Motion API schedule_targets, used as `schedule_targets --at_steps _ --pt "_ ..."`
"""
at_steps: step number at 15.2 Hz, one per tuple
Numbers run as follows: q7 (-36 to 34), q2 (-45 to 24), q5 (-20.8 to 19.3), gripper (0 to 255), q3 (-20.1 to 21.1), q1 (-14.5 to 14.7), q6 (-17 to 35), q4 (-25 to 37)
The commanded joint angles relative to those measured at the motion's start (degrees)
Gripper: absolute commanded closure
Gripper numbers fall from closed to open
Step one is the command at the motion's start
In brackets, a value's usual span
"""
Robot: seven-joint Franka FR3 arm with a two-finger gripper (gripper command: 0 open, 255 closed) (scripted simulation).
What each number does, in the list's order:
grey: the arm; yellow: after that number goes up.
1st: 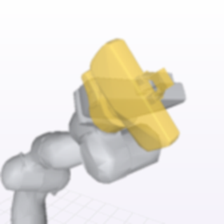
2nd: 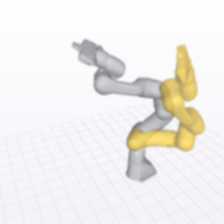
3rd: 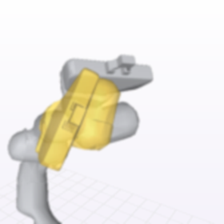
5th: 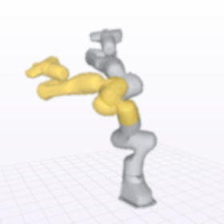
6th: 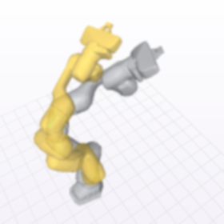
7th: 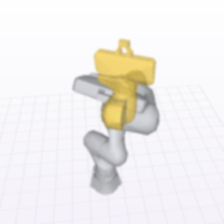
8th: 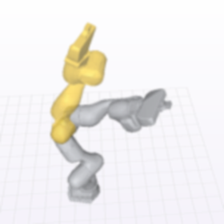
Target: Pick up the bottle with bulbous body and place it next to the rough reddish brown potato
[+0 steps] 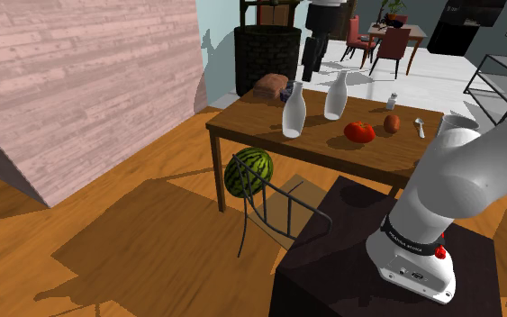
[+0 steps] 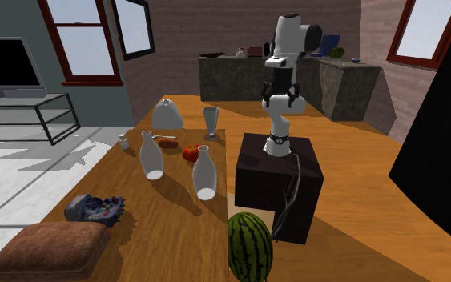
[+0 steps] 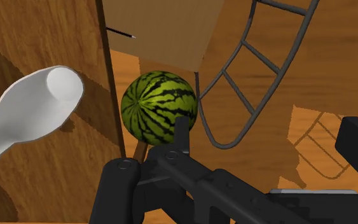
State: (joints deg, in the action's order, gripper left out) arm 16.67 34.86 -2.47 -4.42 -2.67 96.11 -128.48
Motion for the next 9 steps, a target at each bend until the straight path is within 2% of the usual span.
schedule_targets --at_steps 1,9 --pt "2.0 -3.5 -0.6 0 -1.8 -0.6 1.8 1.6" --pt "10.0 -17.0 -1.0 0 -8.7 -2.5 7.6 8.6"
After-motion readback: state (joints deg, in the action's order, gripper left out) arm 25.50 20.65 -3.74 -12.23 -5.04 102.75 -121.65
